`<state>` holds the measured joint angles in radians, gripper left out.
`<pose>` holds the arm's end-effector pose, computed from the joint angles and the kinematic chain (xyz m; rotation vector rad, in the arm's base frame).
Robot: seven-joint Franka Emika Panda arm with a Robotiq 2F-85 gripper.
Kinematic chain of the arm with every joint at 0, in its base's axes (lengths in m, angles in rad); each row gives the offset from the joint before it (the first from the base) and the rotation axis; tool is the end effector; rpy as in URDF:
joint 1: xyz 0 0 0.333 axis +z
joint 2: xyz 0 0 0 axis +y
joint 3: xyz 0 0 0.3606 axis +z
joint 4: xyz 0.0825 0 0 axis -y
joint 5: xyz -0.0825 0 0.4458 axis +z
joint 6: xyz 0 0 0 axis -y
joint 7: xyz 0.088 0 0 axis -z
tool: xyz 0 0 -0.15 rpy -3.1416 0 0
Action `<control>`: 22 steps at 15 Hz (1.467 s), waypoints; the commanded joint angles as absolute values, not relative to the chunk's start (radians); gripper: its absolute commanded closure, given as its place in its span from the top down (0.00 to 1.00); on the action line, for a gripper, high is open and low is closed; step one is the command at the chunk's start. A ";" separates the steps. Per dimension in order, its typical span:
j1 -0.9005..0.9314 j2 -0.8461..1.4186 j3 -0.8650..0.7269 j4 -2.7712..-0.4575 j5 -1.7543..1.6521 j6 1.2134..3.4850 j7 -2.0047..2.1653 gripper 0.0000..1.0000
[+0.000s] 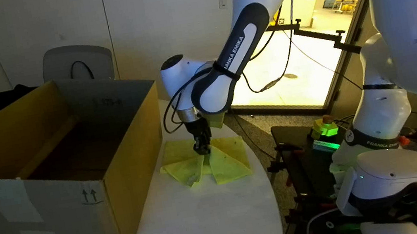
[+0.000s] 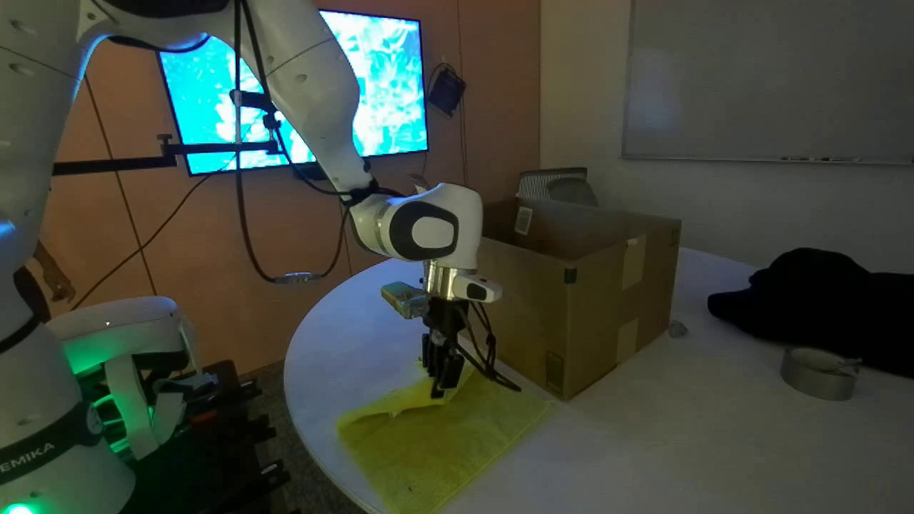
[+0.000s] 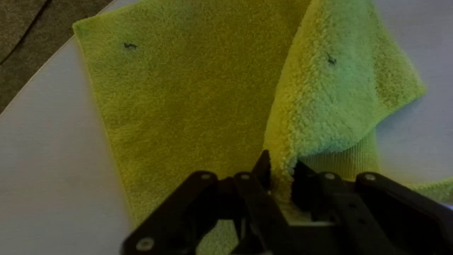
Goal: Put the black marker on the yellow cloth, wrap the yellow cloth around the marker and put them in the box
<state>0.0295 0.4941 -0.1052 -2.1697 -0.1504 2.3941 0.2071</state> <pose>0.5654 -0.0537 0.0875 2.9529 -0.2259 -0.3870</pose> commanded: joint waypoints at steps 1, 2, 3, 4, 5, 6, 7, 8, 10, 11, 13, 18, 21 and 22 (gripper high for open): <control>0.028 0.555 -0.112 -2.108 -0.118 2.359 0.257 0.03; 0.028 0.561 -0.113 -2.106 -0.112 2.361 0.266 0.03; 0.025 0.559 -0.110 -2.108 -0.105 2.362 0.268 0.03; 0.028 0.561 -0.113 -2.109 -0.104 2.366 0.280 0.03; 0.027 0.552 -0.114 -2.115 -0.103 2.366 0.284 0.36; 0.027 0.544 -0.116 -2.122 -0.103 2.370 0.289 0.37; 0.024 0.531 -0.118 -2.130 -0.102 2.378 0.293 0.42; 0.020 0.519 -0.120 -2.136 -0.101 2.383 0.294 0.51; 0.011 0.488 -0.129 -2.151 -0.099 2.394 0.299 0.64; 0.008 0.478 -0.137 -2.154 -0.101 2.398 0.304 0.73; -0.002 0.463 -0.156 -2.155 -0.104 2.399 0.319 0.88; -0.056 0.467 -0.182 -2.140 -0.083 2.390 0.304 1.00; -0.084 0.485 -0.180 -2.135 -0.067 2.394 0.293 1.00; -0.089 0.493 -0.180 -2.134 -0.067 2.396 0.291 1.00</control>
